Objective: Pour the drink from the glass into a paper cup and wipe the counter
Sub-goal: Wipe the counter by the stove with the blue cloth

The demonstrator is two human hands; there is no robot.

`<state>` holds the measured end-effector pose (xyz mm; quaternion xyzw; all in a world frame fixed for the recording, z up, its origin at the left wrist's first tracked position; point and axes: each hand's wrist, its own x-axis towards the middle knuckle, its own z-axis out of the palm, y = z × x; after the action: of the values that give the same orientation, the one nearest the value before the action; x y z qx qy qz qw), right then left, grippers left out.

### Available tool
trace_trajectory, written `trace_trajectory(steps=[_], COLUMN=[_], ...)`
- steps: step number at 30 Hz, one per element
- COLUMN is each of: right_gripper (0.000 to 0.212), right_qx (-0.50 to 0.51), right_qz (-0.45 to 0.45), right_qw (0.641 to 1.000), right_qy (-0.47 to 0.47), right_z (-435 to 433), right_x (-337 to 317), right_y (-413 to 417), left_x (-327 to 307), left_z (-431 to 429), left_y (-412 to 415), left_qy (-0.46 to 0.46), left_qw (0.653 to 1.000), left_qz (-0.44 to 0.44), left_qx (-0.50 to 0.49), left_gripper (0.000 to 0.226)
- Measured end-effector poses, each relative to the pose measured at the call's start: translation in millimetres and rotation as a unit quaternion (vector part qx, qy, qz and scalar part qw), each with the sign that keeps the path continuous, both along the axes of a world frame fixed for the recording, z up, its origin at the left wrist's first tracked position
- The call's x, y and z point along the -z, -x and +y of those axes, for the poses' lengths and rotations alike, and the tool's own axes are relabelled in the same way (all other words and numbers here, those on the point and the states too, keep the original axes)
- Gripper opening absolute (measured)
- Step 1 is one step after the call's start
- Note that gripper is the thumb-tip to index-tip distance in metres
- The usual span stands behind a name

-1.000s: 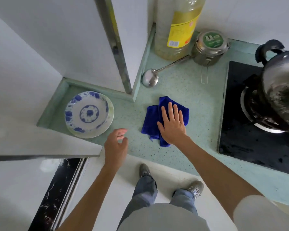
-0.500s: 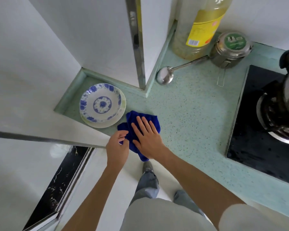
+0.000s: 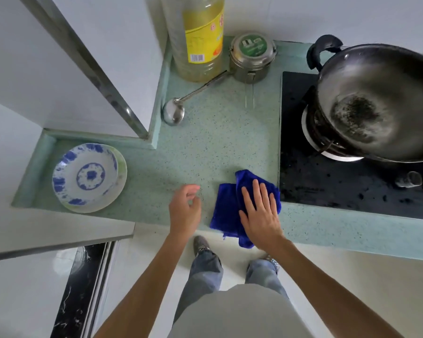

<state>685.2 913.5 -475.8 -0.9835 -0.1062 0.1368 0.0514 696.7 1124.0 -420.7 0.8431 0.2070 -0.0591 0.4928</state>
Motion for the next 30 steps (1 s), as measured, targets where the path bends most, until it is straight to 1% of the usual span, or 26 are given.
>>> trace_trajectory(steps=[3, 7, 11, 14, 18, 21, 26, 28, 30], right_gripper=[0.061, 0.067, 0.067, 0.068, 0.068, 0.068, 0.067, 0.067, 0.068], right_qx=[0.024, 0.053, 0.099, 0.111, 0.041, -0.021, -0.159, -0.201, -0.219], right_qz=[0.003, 0.001, -0.007, -0.006, -0.008, -0.011, -0.018, -0.019, -0.016], right_qw=[1.000, 0.999, 0.995, 0.994, 0.999, 1.000, 0.987, 0.979, 0.974], right_qy=[-0.004, 0.007, 0.000, -0.007, 0.007, 0.009, -0.027, -0.041, -0.056], right_z=[-3, 14, 45, 80, 132, 173, 234, 241, 231], right_x=[-1, -2, 1, 4, 5, 3, 5, 6, 6], right_y=[-6, -25, -67, -97, -119, -114, -67, -44, -28], left_x=[2, 8, 9, 8, 8, 10, 7, 8, 8], left_z=[8, 31, 58, 78, 103, 118, 127, 128, 124], left_y=[5, 17, 30, 45, 62, 69, 69, 69, 67], left_qy=[-0.001, 0.006, -0.009, -0.009, -0.030, -0.028, -0.032, -0.026, -0.019], left_qw=[1.000, 1.000, 0.999, 0.996, 0.992, 0.988, 0.976, 0.974, 0.976], left_qz=[0.002, 0.009, -0.005, -0.015, -0.025, -0.021, -0.033, -0.037, -0.035], left_qx=[0.003, -0.023, -0.048, -0.086, -0.120, -0.151, -0.211, -0.222, -0.213], left_gripper=[0.031, 0.032, 0.032, 0.032, 0.032, 0.034, 0.034, 0.035, 0.036])
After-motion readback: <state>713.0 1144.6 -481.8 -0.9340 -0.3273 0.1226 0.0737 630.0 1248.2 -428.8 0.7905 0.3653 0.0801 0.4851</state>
